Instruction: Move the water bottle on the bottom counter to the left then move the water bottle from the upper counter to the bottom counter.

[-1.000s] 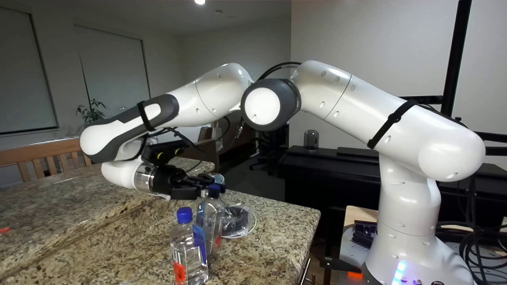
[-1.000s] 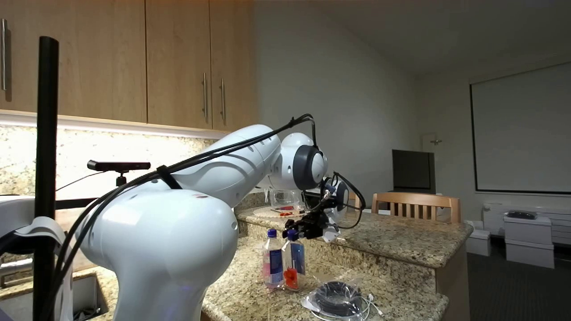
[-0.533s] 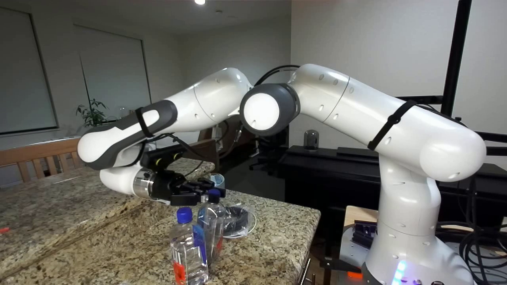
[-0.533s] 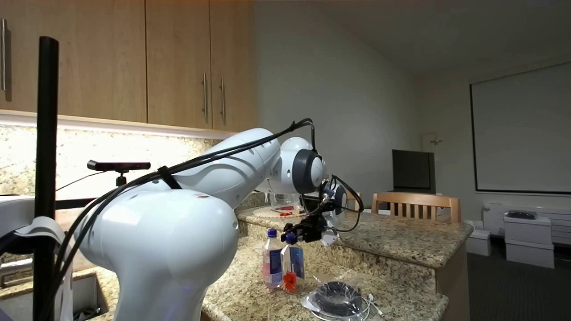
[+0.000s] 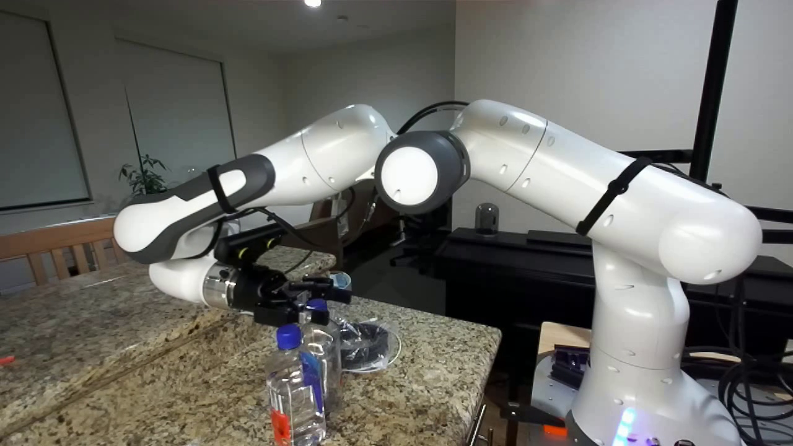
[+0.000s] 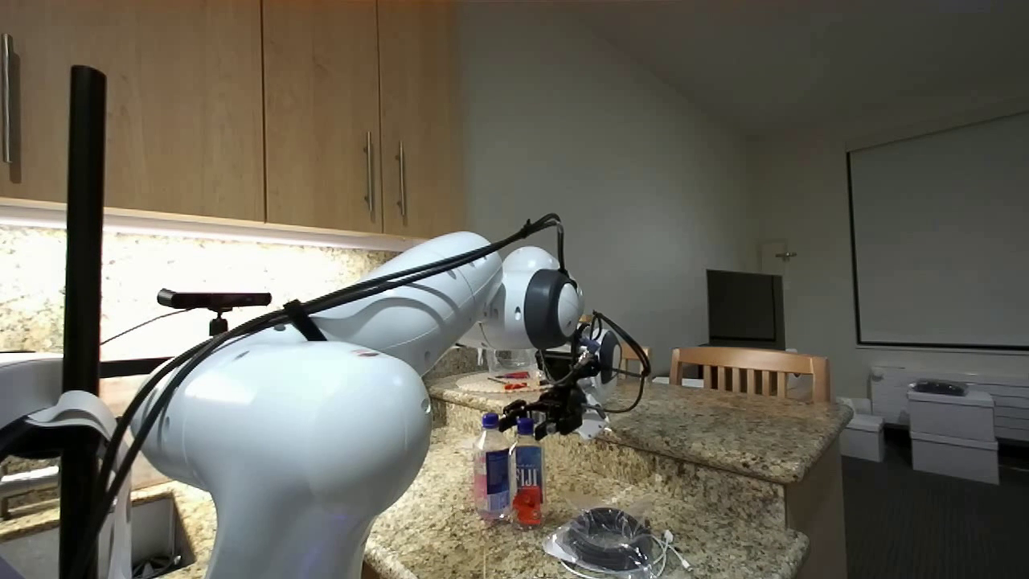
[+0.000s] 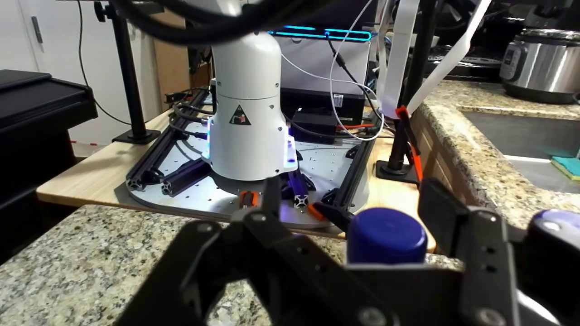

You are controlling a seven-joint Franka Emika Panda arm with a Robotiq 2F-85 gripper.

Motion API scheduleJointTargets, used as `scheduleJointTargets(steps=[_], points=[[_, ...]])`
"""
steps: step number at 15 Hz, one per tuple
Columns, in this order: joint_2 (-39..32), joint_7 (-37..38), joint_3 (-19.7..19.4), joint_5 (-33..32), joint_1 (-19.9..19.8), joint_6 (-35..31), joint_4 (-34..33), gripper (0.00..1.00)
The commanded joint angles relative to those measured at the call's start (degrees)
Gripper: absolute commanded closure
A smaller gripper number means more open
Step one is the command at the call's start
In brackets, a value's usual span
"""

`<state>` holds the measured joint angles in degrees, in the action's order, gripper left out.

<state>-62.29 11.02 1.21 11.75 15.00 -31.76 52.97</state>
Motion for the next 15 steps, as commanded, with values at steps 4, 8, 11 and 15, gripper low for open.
scheduleJointTargets(steps=[4,8,11,15], points=[[1.7,3.8,-0.9,1.4,0.0,-0.2,-0.8,0.0],[6.4,3.3,-1.7,0.4,0.7,-4.1,0.5,0.0],[12.8,2.6,-2.3,-0.6,1.8,-10.8,4.1,0.0],[23.7,2.4,-3.6,-2.8,4.3,-21.6,12.9,0.0]])
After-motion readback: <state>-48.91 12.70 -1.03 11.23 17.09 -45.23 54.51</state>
